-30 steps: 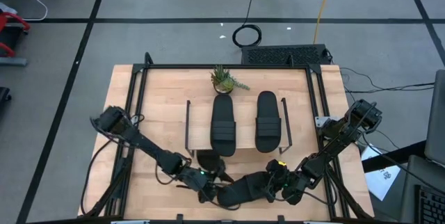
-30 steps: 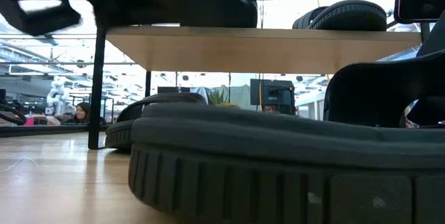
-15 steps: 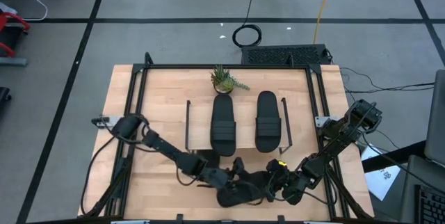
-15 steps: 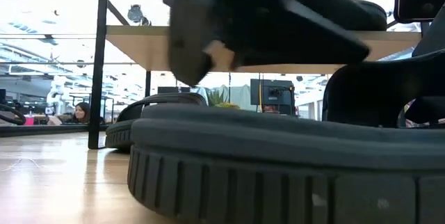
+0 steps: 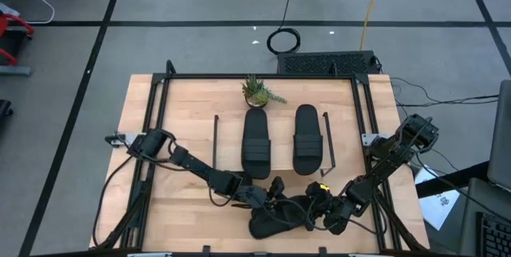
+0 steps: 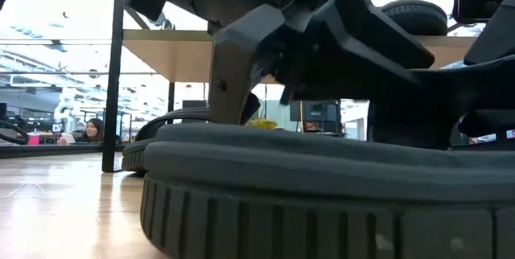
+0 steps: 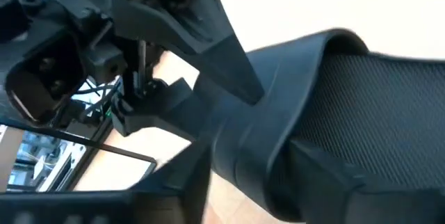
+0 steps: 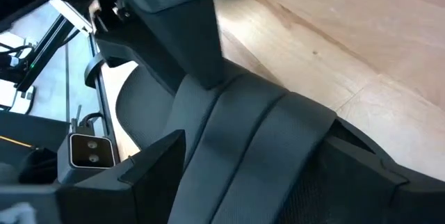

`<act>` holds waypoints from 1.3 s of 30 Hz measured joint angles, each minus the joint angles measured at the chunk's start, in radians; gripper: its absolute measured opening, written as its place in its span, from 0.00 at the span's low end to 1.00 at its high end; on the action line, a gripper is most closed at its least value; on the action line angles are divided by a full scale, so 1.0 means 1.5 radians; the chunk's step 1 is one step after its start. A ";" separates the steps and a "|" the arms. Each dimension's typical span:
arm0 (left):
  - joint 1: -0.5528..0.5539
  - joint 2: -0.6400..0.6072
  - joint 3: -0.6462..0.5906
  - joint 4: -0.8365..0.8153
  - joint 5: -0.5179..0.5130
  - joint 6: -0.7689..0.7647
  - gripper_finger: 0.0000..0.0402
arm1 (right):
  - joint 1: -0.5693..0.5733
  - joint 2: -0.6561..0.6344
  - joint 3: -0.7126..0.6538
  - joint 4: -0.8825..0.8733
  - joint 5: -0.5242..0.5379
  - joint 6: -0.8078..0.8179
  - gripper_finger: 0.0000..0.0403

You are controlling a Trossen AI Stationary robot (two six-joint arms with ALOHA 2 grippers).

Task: Pick and place slides into the shelf
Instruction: Put the black sandal under the shelf

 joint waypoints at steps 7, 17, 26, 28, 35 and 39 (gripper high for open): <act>0.007 0.000 0.000 0.004 0.020 -0.026 0.06 | -0.001 0.000 0.000 -0.003 0.006 -0.009 0.71; -0.003 -0.005 0.001 -0.041 0.043 -0.015 0.01 | 0.005 0.001 -0.003 0.071 0.011 -0.162 0.71; -0.033 -0.053 0.001 -0.090 0.027 0.012 0.00 | 0.033 -0.021 -0.003 0.161 0.031 -0.407 0.71; -0.041 -0.083 0.000 -0.123 0.022 0.013 0.00 | 0.039 -0.027 -0.002 0.184 0.040 -0.467 0.71; -0.054 -0.169 0.001 -0.230 0.022 0.007 0.00 | 0.048 -0.052 -0.001 0.298 0.054 -0.762 0.70; -0.059 -0.196 -0.004 -0.300 0.064 -0.007 0.00 | 0.051 -0.062 0.005 0.360 0.052 -0.984 0.70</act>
